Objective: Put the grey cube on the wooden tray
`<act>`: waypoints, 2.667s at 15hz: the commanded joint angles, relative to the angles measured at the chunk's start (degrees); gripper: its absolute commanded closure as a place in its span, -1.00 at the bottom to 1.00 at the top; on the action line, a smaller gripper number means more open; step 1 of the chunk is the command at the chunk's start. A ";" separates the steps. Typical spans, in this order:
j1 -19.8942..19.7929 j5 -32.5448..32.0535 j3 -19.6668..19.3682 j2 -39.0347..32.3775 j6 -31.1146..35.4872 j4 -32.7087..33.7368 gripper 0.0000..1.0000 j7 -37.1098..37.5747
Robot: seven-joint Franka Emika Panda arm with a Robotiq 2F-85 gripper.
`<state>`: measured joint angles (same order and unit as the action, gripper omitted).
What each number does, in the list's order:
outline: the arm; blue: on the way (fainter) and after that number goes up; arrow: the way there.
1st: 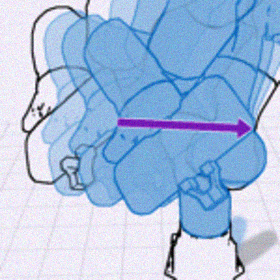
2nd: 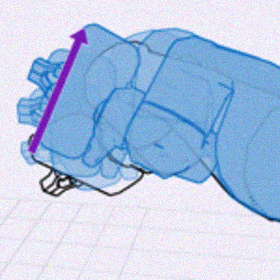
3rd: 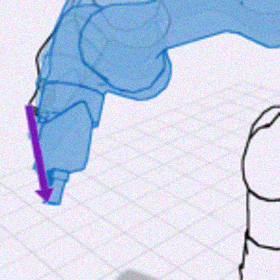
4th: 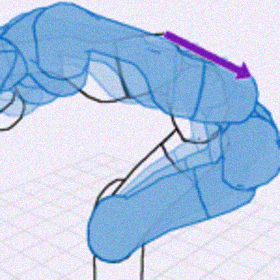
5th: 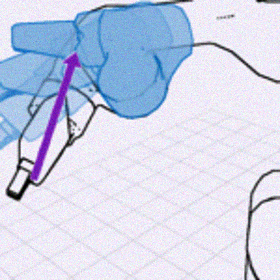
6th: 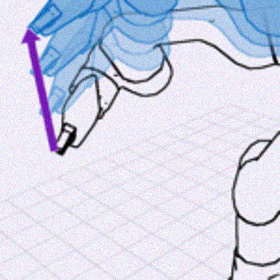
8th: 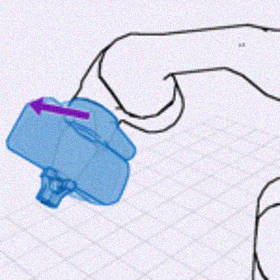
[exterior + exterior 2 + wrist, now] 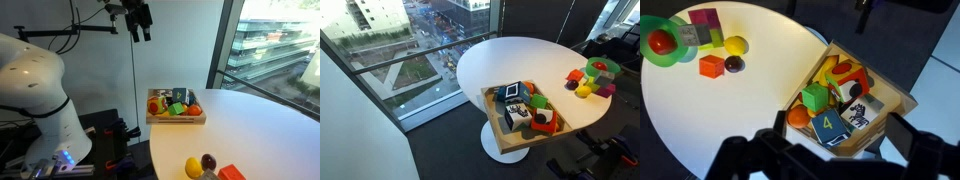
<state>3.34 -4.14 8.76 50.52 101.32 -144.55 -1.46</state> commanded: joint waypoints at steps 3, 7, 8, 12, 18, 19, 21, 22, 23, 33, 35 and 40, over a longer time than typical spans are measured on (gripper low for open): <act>1.11 -0.68 -0.74 -0.13 -0.22 0.19 -1.00 0.70; 1.11 -0.68 -0.74 -0.12 -0.22 0.19 -1.00 0.70; 1.11 -0.68 -0.74 -0.11 -0.22 0.19 -1.00 0.70; 0.37 -0.80 -1.70 -1.34 -0.14 0.68 -1.00 0.63; -1.20 -0.88 -5.05 -3.23 -0.20 1.55 -1.00 0.28; -1.49 -0.81 -5.77 -3.55 -0.34 1.71 -1.00 0.12; -2.04 -0.57 -7.22 -4.14 -0.55 2.01 -1.00 -0.27; -2.34 -0.56 -7.87 -4.41 -0.49 2.05 -1.00 -0.42; -2.70 -0.55 -8.64 -4.70 -0.35 1.94 -1.00 -0.64; -6.90 -1.51 -13.21 -9.51 1.76 -0.84 -1.00 -1.00; -7.93 -2.54 -13.60 -10.70 2.85 -1.89 -1.00 -0.86; -9.98 -4.30 -15.61 -13.52 7.38 -4.72 -1.00 -1.66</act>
<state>-5.44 -7.12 -5.53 38.35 106.05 -148.13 -1.69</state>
